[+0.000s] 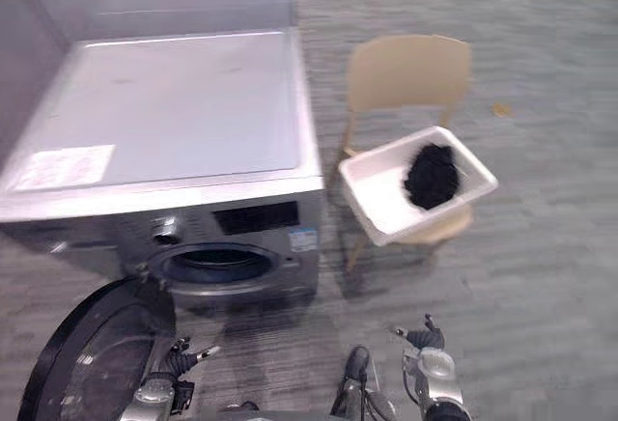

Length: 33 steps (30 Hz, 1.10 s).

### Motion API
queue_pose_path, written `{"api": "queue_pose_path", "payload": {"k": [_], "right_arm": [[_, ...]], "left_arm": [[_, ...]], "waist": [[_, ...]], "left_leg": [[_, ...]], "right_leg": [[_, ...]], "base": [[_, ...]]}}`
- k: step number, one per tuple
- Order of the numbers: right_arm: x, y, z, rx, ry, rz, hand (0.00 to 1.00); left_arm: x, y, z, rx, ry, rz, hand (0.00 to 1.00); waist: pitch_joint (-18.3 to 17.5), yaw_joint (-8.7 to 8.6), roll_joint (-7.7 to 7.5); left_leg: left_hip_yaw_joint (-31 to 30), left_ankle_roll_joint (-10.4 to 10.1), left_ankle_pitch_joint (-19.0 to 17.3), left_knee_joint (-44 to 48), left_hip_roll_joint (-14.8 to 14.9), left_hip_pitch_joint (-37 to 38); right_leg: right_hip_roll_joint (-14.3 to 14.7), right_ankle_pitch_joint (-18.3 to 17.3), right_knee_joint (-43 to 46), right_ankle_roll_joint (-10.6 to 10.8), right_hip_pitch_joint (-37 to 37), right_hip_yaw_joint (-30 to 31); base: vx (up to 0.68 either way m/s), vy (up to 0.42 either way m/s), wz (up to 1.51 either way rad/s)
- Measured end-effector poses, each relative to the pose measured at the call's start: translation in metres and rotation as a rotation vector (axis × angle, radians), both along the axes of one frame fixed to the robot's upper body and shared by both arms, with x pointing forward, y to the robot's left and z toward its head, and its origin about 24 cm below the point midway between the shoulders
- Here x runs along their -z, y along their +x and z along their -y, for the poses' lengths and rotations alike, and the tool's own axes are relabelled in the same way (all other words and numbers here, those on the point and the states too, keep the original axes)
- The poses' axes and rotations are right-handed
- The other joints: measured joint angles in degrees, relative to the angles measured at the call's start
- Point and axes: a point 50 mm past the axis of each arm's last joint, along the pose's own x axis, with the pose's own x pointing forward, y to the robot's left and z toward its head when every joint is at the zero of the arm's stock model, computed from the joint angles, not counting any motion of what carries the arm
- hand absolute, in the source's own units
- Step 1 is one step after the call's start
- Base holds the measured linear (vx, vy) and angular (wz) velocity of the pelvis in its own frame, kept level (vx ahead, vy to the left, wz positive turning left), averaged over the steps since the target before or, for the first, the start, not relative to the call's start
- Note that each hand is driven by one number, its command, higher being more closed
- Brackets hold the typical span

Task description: Pick up the laundry basket with both hands and put the clothes into the washing machine.

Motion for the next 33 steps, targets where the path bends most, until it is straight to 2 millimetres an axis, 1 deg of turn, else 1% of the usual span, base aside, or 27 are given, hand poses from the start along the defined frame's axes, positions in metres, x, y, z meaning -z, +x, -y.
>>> {"api": "queue_pose_path", "payload": {"k": [1, 2, 3, 4, 5, 6, 8, 9, 10, 11, 12, 14, 16, 17, 18, 19, 20, 21, 22, 23, 25, 26, 27, 29, 30, 31, 33], "right_arm": [[0.003, -0.007, 0.001, 0.002, -0.004, -0.026, 0.0], [0.004, -0.008, 0.001, -0.003, -0.006, -0.035, 0.0], [0.002, -0.004, 0.002, -0.013, -0.026, -0.033, 0.0], [-0.002, 0.002, 0.007, -0.013, -0.051, -0.021, 0.0], [-0.003, 0.002, 0.01, -0.015, -0.064, -0.021, 0.0], [-0.002, -0.001, 0.011, -0.017, -0.067, -0.032, 0.0], [-0.002, -0.003, 0.012, -0.004, -0.076, -0.031, 0.0], [-0.003, -0.004, 0.014, 0.004, -0.08, -0.026, 0.0], [-0.001, -0.009, 0.015, 0.008, -0.083, -0.038, 0.0], [0.0, -0.012, 0.014, 0.008, -0.081, -0.045, 0.0], [0.003, -0.017, 0.012, 0.005, -0.076, -0.061, 0.0], [0.006, -0.024, 0.012, 0.005, -0.076, -0.082, 0.0], [0.008, -0.028, 0.011, -0.001, -0.076, -0.102, 0.0], [0.009, -0.027, 0.007, -0.019, -0.073, -0.106, 0.0], [0.007, -0.02, 0.006, -0.035, -0.076, -0.093, 0.0], [0.006, -0.015, 0.004, -0.041, -0.072, -0.084, 0.0], [0.004, -0.007, -0.002, -0.065, -0.062, -0.068, 0.0], [0.005, -0.008, -0.003, -0.072, -0.052, -0.071, 0.0], [0.005, -0.008, -0.004, -0.074, -0.048, -0.069, 0.0], [0.004, -0.003, -0.007, -0.077, -0.04, -0.055, 0.0], [0.003, 0.0, -0.008, -0.076, -0.038, -0.046, 0.0], [0.002, 0.001, -0.007, -0.072, -0.038, -0.039, 0.0], [0.001, 0.002, -0.008, -0.068, -0.037, -0.037, 0.0], [0.003, -0.003, -0.008, -0.063, -0.034, -0.049, 0.0], [0.002, 0.0, -0.002, -0.062, -0.049, -0.048, 0.0], [-0.003, 0.005, 0.002, -0.054, -0.06, -0.023, 0.0], [-0.006, 0.006, 0.01, -0.032, -0.073, 0.0, 0.0]], "left_arm": [[0.001, -0.002, 0.002, 0.001, -0.004, -0.005, 0.0], [0.002, -0.004, 0.004, 0.0, -0.009, -0.007, 0.0], [0.003, -0.003, 0.011, -0.001, -0.031, -0.004, 0.0], [0.003, 0.004, 0.02, 0.011, -0.051, 0.012, 0.0], [0.003, 0.007, 0.024, 0.022, -0.058, 0.021, 0.0], [0.002, 0.009, 0.028, 0.043, -0.061, 0.029, 0.0], [0.002, 0.012, 0.032, 0.036, -0.073, 0.036, 0.0], [0.001, 0.016, 0.035, 0.031, -0.085, 0.051, 0.0], [-0.001, 0.022, 0.037, 0.032, -0.091, 0.068, 0.0], [-0.001, 0.023, 0.037, 0.03, -0.091, 0.073, 0.0], [-0.002, 0.025, 0.037, 0.029, -0.092, 0.082, 0.0], [-0.006, 0.03, 0.04, 0.034, -0.101, 0.116, 0.0], [-0.007, 0.031, 0.038, 0.03, -0.098, 0.123, 0.0], [-0.005, 0.028, 0.034, 0.026, -0.089, 0.108, 0.0], [-0.003, 0.023, 0.031, 0.023, -0.083, 0.087, 0.0], [-0.002, 0.019, 0.029, 0.019, -0.078, 0.072, 0.0], [0.001, 0.009, 0.026, 0.014, -0.071, 0.047, 0.0], [0.002, 0.004, 0.027, 0.011, -0.071, 0.033, 0.0], [0.003, 0.003, 0.027, 0.009, -0.069, 0.03, 0.0], [0.003, 0.0, 0.027, -0.003, -0.063, 0.028, 0.0], [0.002, 0.003, 0.028, -0.008, -0.066, 0.037, 0.0], [0.0, 0.011, 0.029, 0.0, -0.065, 0.056, 0.0], [-0.001, 0.017, 0.03, 0.01, -0.065, 0.069, 0.0], [-0.003, 0.02, 0.028, 0.016, -0.059, 0.077, 0.0], [-0.002, 0.023, 0.041, 0.013, -0.09, 0.086, 0.0], [-0.001, 0.023, 0.047, 0.012, -0.106, 0.09, 0.0], [-0.001, 0.027, 0.057, 0.019, -0.133, 0.098, 0.0]], "waist": [[0.51, 0.04, 0.85], [0.84, 0.18, 0.68], [2.41, 0.48, 0.87], [3.79, 0.71, 1.56], [4.45, 1.2, 1.8], [5.68, 2.93, 1.86], [6.31, 3.27, 2.97], [6.47, 3.07, 3.76], [6.75, 3.28, 3.94], [6.62, 3.65, 3.94], [5.8, 3.91, 3.61], [5.85, 4.02, 2.29], [5.47, 4.58, 1.21], [5.08, 4.54, 0.53], [5.26, 4.66, 0.02], [5.21, 4.55, -0.16], [5.26, 4.28, -0.14], [5.21, 4.31, 0.13], [5.08, 4.51, 0.28], [4.95, 4.3, 0.49], [4.85, 4.35, 0.61], [4.75, 3.7, 0.57], [4.82, 2.89, -0.2], [5.03, 2.98, -1.79], [4.73, 3.55, 1.06], [4.39, 2.95, 1.62], [4.19, 2.88, 1.97]], "left_leg": [[-5.21, 12.08, 2.96, 12.53, 4.97, -3.58], [-9.22, 16.75, 5.29, 17.94, 6.48, -5.88], [-20.28, 12.46, 2.13, 26.12, 3.78, -12.15], [-29.34, 8.22, -1.0, 29.68, -2.57, -18.92], [-32.24, 6.89, -1.91, 29.72, -5.25, -21.66], [-35.54, 6.62, -2.37, 25.83, -9.75, -25.74], [-37.12, 6.06, -1.35, 15.43, -12.47, -28.42], [-36.71, 4.95, 0.48, 5.24, -14.35, -30.12], [-36.58, 6.82, 5.24, -3.22, -16.68, -30.54], [-36.77, 8.72, 8.15, -5.41, -17.69, -30.15], [-36.99, 13.79, 9.78, -7.09, -19.13, -29.48], [-37.97, 14.66, 8.06, -6.78, -20.45, -29.47], [-37.98, 15.05, 5.3, -6.04, -21.71, -27.94], [-38.27, 14.19, 3.04, -7.09, -22.56, -25.66], [-38.98, 14.84, 0.78, -7.02, -23.4, -23.98], [-39.91, 15.14, 0.18, -7.05, -24.12, -22.94], [-41.14, 15.78, -1.1, -6.99, -25.03, -19.92], [-43.09, 15.36, -2.31, -7.02, -25.63, -17.14], [-44.2, 15.18, -2.67, -7.03, -25.87, -16.17], [-48.32, 14.41, -3.43, -7.11, -26.06, -14.63], [-52.05, 13.87, -3.66, -7.3, -26.18, -14.5], [-56.0, 12.74, -3.86, -7.14, -26.34, -15.19], [-60.31, 10.9, -4.54, -6.3, -27.31, -15.73], [-62.09, 8.81, -5.99, -4.57, -28.3, -15.79], [-63.33, 6.19, -6.12, -2.41, -24.77, -17.58], [-62.33, 4.47, -5.02, -3.59, -23.05, -17.75], [-57.86, 3.0, -2.75, -6.42, -20.87, -17.42]], "right_leg": [[3.02, -0.17, -1.72, -0.22, 1.2, 2.21], [4.59, -0.26, -3.24, -0.32, 2.16, 3.74], [6.41, -0.26, -5.88, -0.33, 3.44, 8.11], [7.26, -0.13, -7.71, -0.2, 3.98, 10.93], [7.8, 0.35, -8.72, 0.3, 4.44, 12.26], [9.19, 4.08, -11.61, 0.47, 6.74, 13.8], [11.32, 4.35, -12.62, -0.37, 8.43, 17.12], [12.52, 4.14, -13.2, -0.67, 9.09, 18.98], [13.49, 3.97, -14.11, -0.71, 10.07, 20.72], [13.75, 3.75, -14.32, -0.56, 10.75, 21.96], [13.53, 2.89, -14.48, 0.69, 11.92, 23.38], [12.37, 0.37, -13.67, 1.23, 12.41, 22.62], [10.1, -5.79, -7.13, 4.73, 11.42, 19.61], [7.74, -10.07, 4.21, 9.64, 8.6, 18.62], [4.27, -11.14, 21.35, 12.55, 2.58, 19.82], [2.69, -9.61, 29.01, 13.83, -0.13, 20.47], [-0.26, -9.19, 39.85, 12.47, -3.76, 21.17], [-2.38, -10.64, 42.95, 10.12, -4.72, 21.48], [-2.98, -11.29, 41.99, 9.14, -4.93, 21.72], [-3.25, -12.88, 32.04, 8.48, -5.42, 24.9], [-1.15, -12.61, 23.24, 8.78, -6.22, 31.05], [1.15, -11.03, 14.61, 10.74, -6.24, 40.12], [1.22, -7.07, 4.92, 11.37, -3.9, 46.91], [-0.5, 1.05, 1.02, 12.68, -2.78, 47.23], [0.81, 0.99, 1.17, 12.08, -1.11, 41.0], [0.96, 0.42, 0.43, 11.19, 0.24, 37.21], [0.59, -0.14, -1.43, 10.26, 3.46, 31.74]], "base": [[0.27, -0.369, -1.8], [0.22, -0.247, -1.99], [0.18, -0.087, -2.01], [0.2, -0.053, -2.05], [0.24, -0.036, -2.13], [0.2, -0.026, -1.94], [0.18, 0.019, -1.49], [0.22, 0.072, -1.06], [0.23, 0.079, -1.04], [0.26, 0.092, -0.93], [0.35, 0.099, -0.47], [0.4, 0.127, 0.11], [0.36, 0.123, 0.62], [0.33, 0.075, 0.73], [0.35, 0.069, 0.71], [0.38, 0.043, 0.74], [0.44, 0.011, 0.83], [0.46, -0.003, 0.88], [0.54, -0.046, 1.23], [0.42, -0.08, 1.16], [0.37, -0.132, 1.23], [0.39, -0.246, 1.86], [0.39, -0.284, 1.99], [0.36, -0.369, 1.32], [0.36, -0.404, 1.36], [0.25, -0.289, 1.44], [0.2, -0.278, 1.43]]}}
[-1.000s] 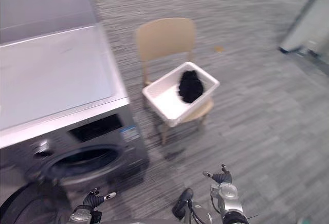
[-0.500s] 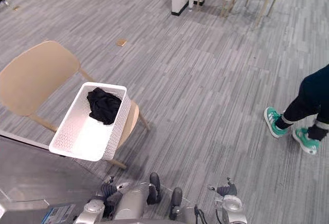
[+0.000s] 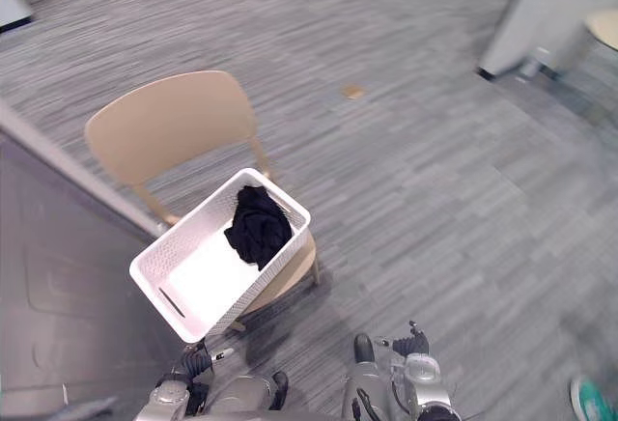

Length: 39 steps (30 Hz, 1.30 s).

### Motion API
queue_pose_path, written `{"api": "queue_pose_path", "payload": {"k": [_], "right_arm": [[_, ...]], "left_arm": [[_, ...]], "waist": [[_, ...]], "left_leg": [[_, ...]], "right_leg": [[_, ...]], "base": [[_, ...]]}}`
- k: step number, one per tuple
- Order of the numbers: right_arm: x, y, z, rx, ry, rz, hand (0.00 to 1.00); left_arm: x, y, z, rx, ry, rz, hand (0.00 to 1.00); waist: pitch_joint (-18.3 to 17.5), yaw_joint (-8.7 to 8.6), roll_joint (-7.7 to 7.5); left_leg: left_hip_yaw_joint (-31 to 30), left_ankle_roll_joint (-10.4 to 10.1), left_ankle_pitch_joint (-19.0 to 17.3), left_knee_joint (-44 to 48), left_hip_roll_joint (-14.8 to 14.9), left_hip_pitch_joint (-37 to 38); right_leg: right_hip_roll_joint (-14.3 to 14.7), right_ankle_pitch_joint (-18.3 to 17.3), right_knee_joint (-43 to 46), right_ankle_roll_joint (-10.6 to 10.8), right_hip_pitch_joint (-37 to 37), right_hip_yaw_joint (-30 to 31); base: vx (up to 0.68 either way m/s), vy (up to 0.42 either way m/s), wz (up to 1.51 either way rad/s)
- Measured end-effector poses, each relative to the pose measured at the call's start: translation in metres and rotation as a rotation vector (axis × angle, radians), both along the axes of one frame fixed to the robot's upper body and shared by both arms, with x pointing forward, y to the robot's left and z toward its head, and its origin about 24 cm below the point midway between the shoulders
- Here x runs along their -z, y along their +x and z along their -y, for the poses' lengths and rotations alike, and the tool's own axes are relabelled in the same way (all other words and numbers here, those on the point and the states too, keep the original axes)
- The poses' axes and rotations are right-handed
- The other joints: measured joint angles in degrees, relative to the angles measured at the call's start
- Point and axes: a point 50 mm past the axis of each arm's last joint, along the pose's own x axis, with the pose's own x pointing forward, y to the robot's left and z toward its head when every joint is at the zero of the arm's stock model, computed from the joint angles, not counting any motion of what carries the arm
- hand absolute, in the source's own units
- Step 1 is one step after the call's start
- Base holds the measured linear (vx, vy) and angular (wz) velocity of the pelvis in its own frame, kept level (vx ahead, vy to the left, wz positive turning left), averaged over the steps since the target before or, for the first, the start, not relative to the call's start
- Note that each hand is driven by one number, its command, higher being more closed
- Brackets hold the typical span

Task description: Pick up the laundry basket with both hands and put the clothes into the washing machine.

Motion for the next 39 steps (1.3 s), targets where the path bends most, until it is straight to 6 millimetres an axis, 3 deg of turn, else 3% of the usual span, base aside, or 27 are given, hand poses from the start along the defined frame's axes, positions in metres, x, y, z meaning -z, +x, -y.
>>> {"api": "queue_pose_path", "payload": {"k": [2, 3, 4, 6, 10, 14, 16, 17, 19, 21, 23, 24, 25, 26, 27, 28, 32, 35, 37, 39], "right_arm": [[-0.002, -0.002, 0.008, 0.023, -0.017, 0.003, 0.0], [-0.004, -0.002, 0.016, 0.041, -0.036, 0.014, 0.0], [-0.006, -0.001, 0.018, 0.048, -0.045, 0.02, 0.0], [-0.009, 0.0, 0.022, 0.068, -0.049, 0.039, 0.0], [-0.015, 0.014, 0.008, 0.053, -0.021, 0.102, 0.0], [-0.052, 0.045, 0.006, -0.026, -0.1, 0.283, 0.0], [-0.07, 0.056, 0.005, -0.069, -0.15, 0.36, 0.0], [-0.087, 0.065, 0.004, -0.128, -0.214, 0.423, 0.0], [-0.1, 0.072, 0.004, -0.184, -0.268, 0.464, 0.0], [-0.113, 0.078, 0.002, -0.243, -0.315, 0.508, 0.0], [-0.124, 0.084, 0.001, -0.282, -0.352, 0.554, 0.0], [-0.131, 0.09, 0.001, -0.313, -0.378, 0.577, 0.0], [-0.138, 0.096, -0.001, -0.346, -0.4, 0.595, 0.0], [-0.141, 0.099, -0.001, -0.363, -0.407, 0.6, 0.0], [-0.144, 0.102, -0.002, -0.39, -0.419, 0.602, 0.0], [-0.151, 0.111, -0.012, -0.471, -0.432, 0.621, 0.0], [-0.163, 0.134, -0.022, -0.568, -0.454, 0.63, 0.0], [-0.171, 0.152, -0.012, -0.59, -0.505, 0.587, 0.0], [-0.183, 0.165, -0.001, -0.575, -0.552, 0.577, 0.0], [-0.189, 0.173, 0.003, -0.582, -0.583, 0.554, 0.0]], "left_arm": [[0.0, 0.001, 0.007, 0.027, -0.008, 0.001, 0.0], [0.0, 0.003, 0.01, 0.05, -0.008, 0.005, 0.0], [-0.001, 0.004, 0.009, 0.058, -0.004, 0.006, 0.0], [-0.001, 0.003, 0.006, 0.061, 0.007, 0.004, 0.0], [-0.001, 0.0, -0.01, 0.064, 0.052, -0.01, 0.0], [0.004, -0.019, -0.027, 0.056, 0.091, -0.066, 0.0], [0.005, -0.028, -0.033, 0.048, 0.104, -0.089, 0.0], [0.006, -0.034, -0.039, 0.048, 0.118, -0.104, 0.0], [0.006, -0.035, -0.041, 0.049, 0.125, -0.107, 0.0], [0.005, -0.033, -0.042, 0.052, 0.129, -0.102, 0.0], [0.004, -0.031, -0.042, 0.053, 0.129, -0.092, 0.0], [0.004, -0.032, -0.043, 0.054, 0.131, -0.093, 0.0], [0.004, -0.032, -0.043, 0.055, 0.133, -0.093, 0.0], [0.004, -0.031, -0.043, 0.054, 0.132, -0.094, 0.0], [0.004, -0.031, -0.041, 0.058, 0.126, -0.09, 0.0], [0.005, -0.034, -0.038, 0.054, 0.118, -0.092, 0.0], [0.005, -0.03, -0.033, 0.055, 0.104, -0.076, 0.0], [0.003, -0.022, -0.032, 0.056, 0.101, -0.049, 0.0], [0.0, -0.011, -0.028, 0.061, 0.095, -0.021, 0.0], [-0.001, -0.007, -0.025, 0.062, 0.087, -0.003, 0.0]], "waist": [[-0.08, -0.07, -0.21], [-0.26, -0.13, -0.09], [-0.17, -0.02, -0.49], [-0.31, 0.08, -0.86], [-0.57, 0.2, -1.22], [-0.87, 0.27, -2.51], [-0.81, 0.3, -3.73], [-0.81, 0.11, -5.1], [-0.92, 0.07, -5.28], [-0.92, -0.27, -4.84], [-0.97, -0.37, -4.82], [-1.13, -0.56, -5.08], [-1.44, -0.56, -6.04], [-1.32, -0.74, -5.81], [-1.66, -1.03, -5.05], [-1.94, 0.37, -3.85], [-1.04, 0.3, -2.62], [1.43, 0.59, -2.01], [4.43, 1.81, -0.88], [6.41, 1.89, 0.58]], "left_leg": [[9.57, 1.23, 1.93, -2.66, 2.2, 0.16], [20.11, 3.48, 3.45, -4.87, 3.85, 0.04], [24.84, 4.34, 4.69, -6.13, 3.93, 0.01], [28.07, 5.62, 7.57, -7.81, 2.41, -1.08], [24.3, 6.63, 10.61, -13.19, -1.28, -0.62], [22.55, 6.88, 12.76, -17.97, -3.22, 1.39], [22.42, 7.29, 12.12, -18.08, -3.89, 1.95], [21.17, 7.74, 10.83, -17.81, -4.99, 1.75], [20.21, 8.18, 10.57, -17.68, -5.13, 2.0], [17.51, 8.43, 11.13, -17.52, -4.44, 2.26], [15.37, 8.23, 11.43, -16.64, -3.63, 1.89], [14.45, 7.97, 11.54, -15.92, -3.64, 1.35], [13.27, 7.62, 11.64, -15.38, -4.68, 0.75], [12.4, 7.45, 11.61, -15.04, -5.01, 0.61], [11.48, 7.02, 11.9, -14.98, -4.66, 0.13], [11.19, 6.45, 12.22, -15.49, -3.52, -0.45], [8.17, 4.46, 13.96, -16.8, -2.32, -3.52], [4.89, 3.83, 15.86, -16.95, -2.17, -6.52], [3.61, 3.5, 17.61, -17.76, -2.17, -8.03], [2.05, 3.29, 19.24, -19.11, -2.08, -9.54]], "right_leg": [[-1.11, -0.62, -1.88, -0.95, 3.38, -5.7], [-2.19, -1.19, -2.61, -0.82, 4.76, -10.09], [-3.35, -1.87, -2.62, -0.37, 5.12, -12.03], [-5.62, -2.27, -2.85, 0.15, 5.81, -15.88], [-7.2, -2.31, -5.09, 0.62, 8.76, -21.93], [-8.23, -2.34, -5.45, 1.59, 10.29, -24.34], [-9.54, -4.36, -2.3, 2.0, 9.76, -24.49], [-12.04, -7.05, 5.42, 2.03, 7.24, -23.85], [-12.93, -6.91, 12.43, -0.18, 3.71, -18.9], [-10.99, -7.78, 15.94, -1.4, 0.81, -11.79], [-7.53, -8.74, 10.1, -0.73, 1.14, -6.35], [-6.27, -8.19, 6.18, -0.65, 1.13, -4.97], [-6.11, -4.76, 3.01, -1.35, 1.06, -5.45], [-6.35, -3.85, 2.75, 0.73, 1.27, -5.33], [-5.98, -3.56, 2.09, 0.67, 1.73, -5.75], [-4.86, -2.9, 0.03, 0.27, 1.93, -6.31], [-2.64, -0.89, -3.82, -0.82, 1.81, -9.87], [-2.1, -0.61, -3.88, -1.25, 0.57, -12.84], [-2.02, -0.15, -3.74, -1.88, -0.78, -13.92], [-2.13, -0.02, -3.36, -2.08, -2.09, -15.61]], "base": [[0.11, -0.148, 1.63], [0.04, -0.019, 1.51], [0.04, -0.008, 1.39], [0.01, 0.083, 1.16], [0.01, 0.076, 0.9], [0.01, 0.044, 0.32], [0.02, 0.044, 0.16], [-0.02, 0.049, 0.21], [0.0, 0.062, 0.23], [0.11, 0.041, 0.5], [0.09, -0.028, 0.64], [0.07, -0.057, 0.71], [0.08, -0.088, 0.78], [0.08, -0.083, 0.67], [0.09, -0.114, 0.3], [0.06, -0.1, 0.1], [0.0, -0.106, 0.33], [-0.05, -0.06, 0.5], [-0.12, -0.039, 0.43], [-0.11, -0.016, 0.37]]}}
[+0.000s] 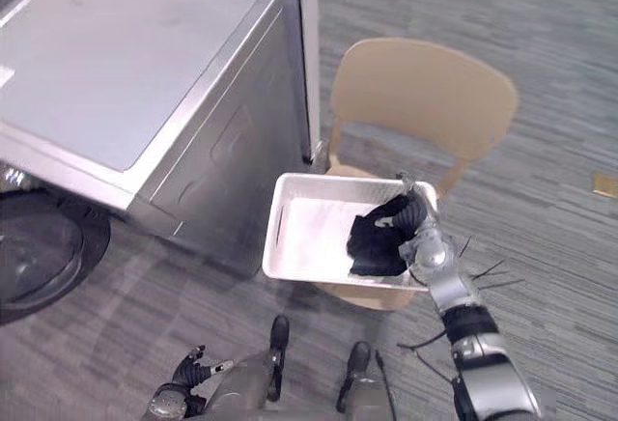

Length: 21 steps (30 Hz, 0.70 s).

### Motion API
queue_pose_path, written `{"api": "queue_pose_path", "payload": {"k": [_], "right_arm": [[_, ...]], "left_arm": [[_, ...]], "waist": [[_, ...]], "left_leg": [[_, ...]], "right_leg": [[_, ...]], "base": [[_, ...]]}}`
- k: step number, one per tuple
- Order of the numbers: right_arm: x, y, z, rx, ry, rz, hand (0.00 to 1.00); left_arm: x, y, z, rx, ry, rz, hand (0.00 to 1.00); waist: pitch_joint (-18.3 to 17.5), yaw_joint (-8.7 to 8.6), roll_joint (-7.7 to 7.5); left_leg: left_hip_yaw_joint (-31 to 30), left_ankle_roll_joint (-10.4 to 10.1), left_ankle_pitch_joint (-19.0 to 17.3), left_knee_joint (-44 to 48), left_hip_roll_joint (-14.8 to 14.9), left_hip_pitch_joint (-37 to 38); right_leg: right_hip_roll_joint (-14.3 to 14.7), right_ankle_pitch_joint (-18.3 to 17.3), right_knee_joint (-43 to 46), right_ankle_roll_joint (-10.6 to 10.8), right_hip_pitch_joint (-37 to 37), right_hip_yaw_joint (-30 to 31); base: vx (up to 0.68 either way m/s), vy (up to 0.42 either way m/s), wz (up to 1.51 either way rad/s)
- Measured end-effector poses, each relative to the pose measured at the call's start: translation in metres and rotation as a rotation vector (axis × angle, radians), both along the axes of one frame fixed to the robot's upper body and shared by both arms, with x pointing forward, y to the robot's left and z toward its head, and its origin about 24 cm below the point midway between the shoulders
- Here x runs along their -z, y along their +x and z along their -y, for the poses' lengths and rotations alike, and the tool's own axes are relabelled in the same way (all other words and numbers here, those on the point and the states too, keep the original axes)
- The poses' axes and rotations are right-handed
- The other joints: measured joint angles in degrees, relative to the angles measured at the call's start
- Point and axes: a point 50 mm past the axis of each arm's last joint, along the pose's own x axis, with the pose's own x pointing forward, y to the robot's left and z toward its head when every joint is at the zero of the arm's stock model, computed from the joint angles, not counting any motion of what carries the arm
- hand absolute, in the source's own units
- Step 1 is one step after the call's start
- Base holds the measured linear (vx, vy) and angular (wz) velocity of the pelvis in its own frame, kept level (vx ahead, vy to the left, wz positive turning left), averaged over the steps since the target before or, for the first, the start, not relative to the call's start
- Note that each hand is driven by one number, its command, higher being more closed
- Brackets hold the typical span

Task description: Pick up the laundry basket with both hands and put the clothes into the washing machine.

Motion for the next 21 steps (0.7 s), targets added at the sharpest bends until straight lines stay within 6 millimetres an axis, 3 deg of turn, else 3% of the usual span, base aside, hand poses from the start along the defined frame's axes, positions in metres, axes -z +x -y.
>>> {"api": "queue_pose_path", "payload": {"k": [3, 5, 7, 11, 12, 16, 21], "right_arm": [[0.002, 0.007, 0.002, 0.013, -0.026, -0.044, 0.0], [-0.002, 0.013, 0.004, 0.022, -0.042, -0.049, 0.0], [-0.02, 0.023, 0.008, 0.044, -0.078, -0.017, 0.0], [-0.04, 0.033, 0.014, 0.09, -0.126, 0.022, 0.0], [-0.042, 0.036, 0.012, 0.097, -0.154, 0.025, 1.0], [-0.061, 0.046, 0.001, 0.082, -0.23, 0.067, 1.0], [-0.07, 0.05, -0.01, 0.067, -0.172, 0.102, 1.0]], "left_arm": [[-0.005, 0.011, 0.0, -0.011, 0.005, 0.046, 0.0], [-0.009, 0.019, 0.0, -0.01, 0.008, 0.073, 0.0], [-0.016, 0.034, 0.0, -0.026, 0.002, 0.123, 0.0], [-0.027, 0.057, 0.003, -0.047, -0.021, 0.193, 0.0], [-0.031, 0.066, 0.004, -0.05, -0.025, 0.22, 0.0], [-0.047, 0.092, 0.009, -0.056, -0.04, 0.303, 0.0], [-0.054, 0.099, 0.014, -0.065, -0.063, 0.344, 0.0]], "waist": [[2.75, 1.44, 1.23], [4.67, 1.54, 1.82], [7.26, 1.5, 2.17], [7.7, 1.42, 2.19], [7.8, 1.41, 2.1], [8.3, 1.27, 1.67], [8.92, 0.96, 0.66]], "left_leg": [[-0.6, 0.05, 1.49, -1.06, 0.08, -1.78], [-0.81, 0.14, 2.4, -1.86, -0.07, -2.48], [-0.55, -0.14, 3.26, -3.19, -0.42, -4.3], [0.57, -0.45, 5.11, -6.05, -0.66, -8.03], [1.34, -0.58, 5.21, -6.13, -0.68, -9.05], [3.76, -0.29, 6.33, -6.11, -0.36, -11.65], [4.96, -0.2, 6.7, -5.8, -0.21, -11.68]], "right_leg": [[-0.29, -0.06, 2.05, -0.24, -2.85, -0.41], [-0.88, -0.49, 4.15, -0.58, -4.66, -0.5], [-2.06, -1.68, 8.33, -0.44, -9.05, 0.17], [-3.84, -3.4, 13.9, -0.6, -16.47, 0.57], [-4.42, -4.05, 15.57, -0.8, -18.14, 0.56], [-5.33, -5.54, 18.96, -1.32, -22.02, 0.48], [-5.64, -6.26, 20.0, -1.67, -22.49, 0.55]], "base": [[-0.1, 0.002, 0.1], [-0.13, 0.011, 0.05], [-0.14, 0.003, -0.01], [-0.12, -0.042, 0.06], [-0.07, -0.049, 0.12], [-0.04, -0.05, 0.05], [0.04, -0.042, -0.02]]}}
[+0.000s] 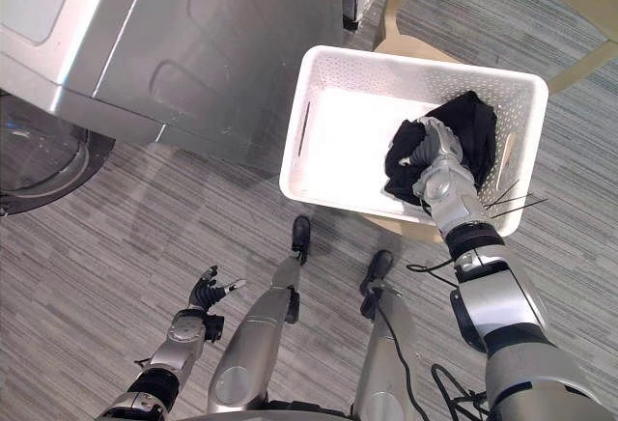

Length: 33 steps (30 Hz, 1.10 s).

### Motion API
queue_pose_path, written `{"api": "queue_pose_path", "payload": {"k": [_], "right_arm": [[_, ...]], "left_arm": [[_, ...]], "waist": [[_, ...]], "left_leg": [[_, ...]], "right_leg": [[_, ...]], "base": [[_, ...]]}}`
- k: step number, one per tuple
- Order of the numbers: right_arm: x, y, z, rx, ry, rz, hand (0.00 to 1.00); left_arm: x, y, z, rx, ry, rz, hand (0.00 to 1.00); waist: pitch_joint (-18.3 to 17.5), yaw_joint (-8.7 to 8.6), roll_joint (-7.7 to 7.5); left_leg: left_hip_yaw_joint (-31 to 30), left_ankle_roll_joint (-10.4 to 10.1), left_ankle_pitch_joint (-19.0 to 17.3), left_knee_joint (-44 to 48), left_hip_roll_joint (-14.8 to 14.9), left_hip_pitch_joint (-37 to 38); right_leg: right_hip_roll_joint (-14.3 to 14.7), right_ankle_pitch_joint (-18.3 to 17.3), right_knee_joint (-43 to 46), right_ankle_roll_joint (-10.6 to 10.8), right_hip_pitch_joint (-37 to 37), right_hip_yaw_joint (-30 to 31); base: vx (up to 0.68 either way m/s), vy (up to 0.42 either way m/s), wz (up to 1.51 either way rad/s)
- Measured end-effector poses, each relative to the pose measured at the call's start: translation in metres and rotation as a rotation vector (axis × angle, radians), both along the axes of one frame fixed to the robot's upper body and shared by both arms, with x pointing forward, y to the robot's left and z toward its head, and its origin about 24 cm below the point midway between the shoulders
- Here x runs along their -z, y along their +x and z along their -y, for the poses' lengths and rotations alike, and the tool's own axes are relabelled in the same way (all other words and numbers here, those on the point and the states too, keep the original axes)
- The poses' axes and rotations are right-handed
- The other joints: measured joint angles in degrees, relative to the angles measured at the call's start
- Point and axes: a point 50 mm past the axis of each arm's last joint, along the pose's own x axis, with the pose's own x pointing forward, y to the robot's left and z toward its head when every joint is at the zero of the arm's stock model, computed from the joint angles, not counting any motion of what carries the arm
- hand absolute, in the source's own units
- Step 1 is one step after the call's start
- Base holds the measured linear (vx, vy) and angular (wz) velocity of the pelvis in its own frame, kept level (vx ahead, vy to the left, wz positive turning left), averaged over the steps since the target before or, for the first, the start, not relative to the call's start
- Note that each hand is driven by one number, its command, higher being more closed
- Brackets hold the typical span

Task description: Pick up the laundry basket with both hands and put the clothes into the washing machine.

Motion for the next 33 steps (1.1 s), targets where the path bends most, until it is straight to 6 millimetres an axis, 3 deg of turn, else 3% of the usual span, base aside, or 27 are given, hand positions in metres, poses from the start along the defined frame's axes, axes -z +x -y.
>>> {"api": "queue_pose_path", "payload": {"k": [7, 10, 14, 17, 20, 24, 29, 33], "right_arm": [[0.001, -0.009, -0.033, -0.131, 0.164, 0.071, 1.0], [-0.009, -0.023, -0.035, -0.159, 0.285, 0.179, 1.0], [0.0, -0.043, -0.026, -0.104, 0.467, 0.258, 1.0], [0.019, -0.067, -0.018, -0.065, 0.582, 0.292, 1.0], [0.036, -0.091, -0.019, -0.048, 0.704, 0.309, 1.0], [0.043, -0.11, -0.031, -0.098, 0.867, 0.338, 1.0], [0.05, -0.126, -0.042, -0.136, 1.022, 0.346, 1.0], [0.052, -0.128, -0.061, -0.222, 1.079, 0.311, 1.0]], "left_arm": [[0.003, -0.002, 0.009, 0.0, -0.029, -0.008, 0.0], [0.006, -0.008, 0.007, -0.008, -0.028, -0.025, 0.0], [0.017, -0.025, -0.001, -0.036, -0.024, -0.088, 0.0], [0.033, -0.052, -0.007, -0.058, -0.014, -0.183, 0.0], [0.043, -0.074, -0.013, -0.085, -0.016, -0.255, 0.0], [0.051, -0.096, -0.021, -0.125, -0.024, -0.317, 0.0], [0.056, -0.113, -0.024, -0.156, -0.028, -0.357, 0.0], [0.057, -0.126, -0.025, -0.179, -0.037, -0.369, 0.0]], "waist": [[0.23, -1.23, -0.58], [-0.08, -1.55, -1.14], [-1.82, -2.73, -2.71], [-6.03, -2.82, -3.84], [-10.89, -3.07, -3.9], [-15.29, -2.97, -3.4], [-17.96, -2.83, -3.48], [-18.6, -2.7, -3.62]], "left_leg": [[1.52, 0.39, 0.3, -0.07, 0.07, 4.51], [1.49, 0.44, 0.23, -1.18, 0.26, 7.82], [0.3, 1.03, -0.36, -1.27, 0.49, 10.23], [-0.21, 1.0, -1.39, -1.26, 0.74, 12.55], [-1.56, 0.21, -1.98, -1.26, 0.49, 15.67], [-2.03, 0.32, -3.78, -1.27, 0.09, 19.23], [-1.5, 0.9, -4.86, -1.29, 0.02, 22.06], [-0.27, 1.13, -5.13, -1.27, 0.03, 23.0]], "right_leg": [[0.13, 0.0, -1.23, 0.0, 4.9, 0.03], [0.8, -0.12, -3.33, 0.22, 8.43, 0.19], [1.84, -0.13, -6.27, 1.15, 12.42, -0.15], [2.77, 0.74, -9.92, 1.85, 16.43, -0.47], [3.34, 2.0, -14.31, 2.49, 21.87, -1.43], [3.99, 3.01, -18.43, 3.33, 27.03, -1.53], [4.7, 4.98, -22.67, 3.9, 30.97, -1.07], [4.74, 6.36, -23.02, 3.86, 31.81, 0.48]], "base": [[0.06, -0.033, 0.0], [0.02, -0.025, -0.07], [0.02, -0.008, 0.05], [0.08, 0.002, 0.02], [0.11, 0.002, 0.1], [0.06, 0.011, -0.01], [0.02, 0.016, -0.06], [0.0, 0.018, -0.19]]}}
